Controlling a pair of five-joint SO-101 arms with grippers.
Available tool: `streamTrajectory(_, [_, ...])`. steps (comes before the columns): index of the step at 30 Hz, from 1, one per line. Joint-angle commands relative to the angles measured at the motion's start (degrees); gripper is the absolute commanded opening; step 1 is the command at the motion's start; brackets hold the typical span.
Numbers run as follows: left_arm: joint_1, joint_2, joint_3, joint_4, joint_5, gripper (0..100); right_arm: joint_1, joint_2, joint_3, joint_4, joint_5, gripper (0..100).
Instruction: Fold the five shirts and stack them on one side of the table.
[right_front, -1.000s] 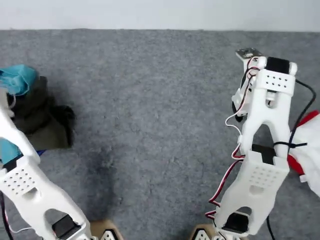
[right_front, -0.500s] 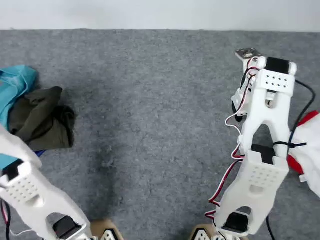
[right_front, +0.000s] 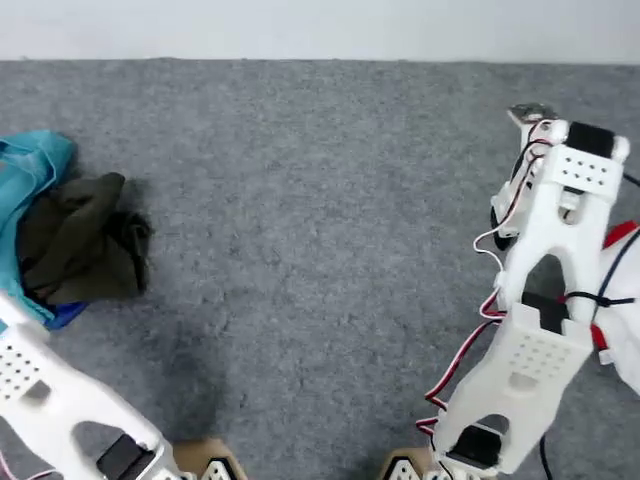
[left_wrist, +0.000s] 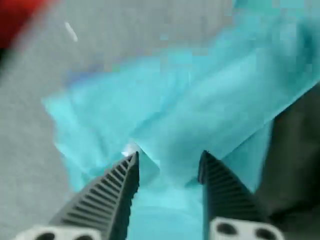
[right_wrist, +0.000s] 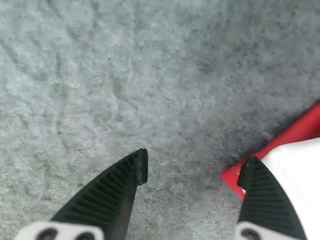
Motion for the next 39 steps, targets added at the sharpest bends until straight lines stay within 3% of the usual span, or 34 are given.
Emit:
streamTrajectory(1, [-1.67,10.11,0.31,-8.62,-0.35,20,1.45,-3.3,-0.35,2.51,-0.53,30.3])
streamTrajectory(4, [-2.37,16.62,-0.22,-13.8,-0.44,19,2.59,-3.3,-0.35,2.51,-0.53,30.3])
streamTrajectory(9, [-1.58,19.08,-7.34,-13.89,-0.44,1,4.09,-3.3,-0.35,2.42,-0.53,30.3])
streamTrajectory(15, [-1.14,18.55,-26.24,-9.85,-0.44,1,4.26,-2.95,-0.35,2.42,-0.53,30.3])
streamTrajectory(20, [-0.97,3.96,-24.92,-13.1,-0.44,1,4.53,-2.77,-0.35,2.42,-0.53,30.3])
streamTrajectory(23, [3.6,-5.54,-25.01,-14.33,-0.44,1,4.35,-2.77,-0.35,2.33,-0.53,30.3])
streamTrajectory(26, [12.57,-15.82,-24.92,-14.33,-0.35,1,4.35,-2.77,-0.35,2.33,-0.53,30.3])
streamTrajectory(29, [26.9,-26.29,-24.57,-13.8,-0.53,1,4.35,-2.77,-0.35,2.33,-0.53,30.3])
streamTrajectory(36, [73.85,-38.68,-20.7,2.81,-8.79,1,4.53,-3.21,-0.35,2.33,-0.53,30.3])
streamTrajectory(39, [81.76,-40.26,-13.49,2.64,-7.74,1,4.62,-3.21,-0.44,2.33,-0.53,30.3])
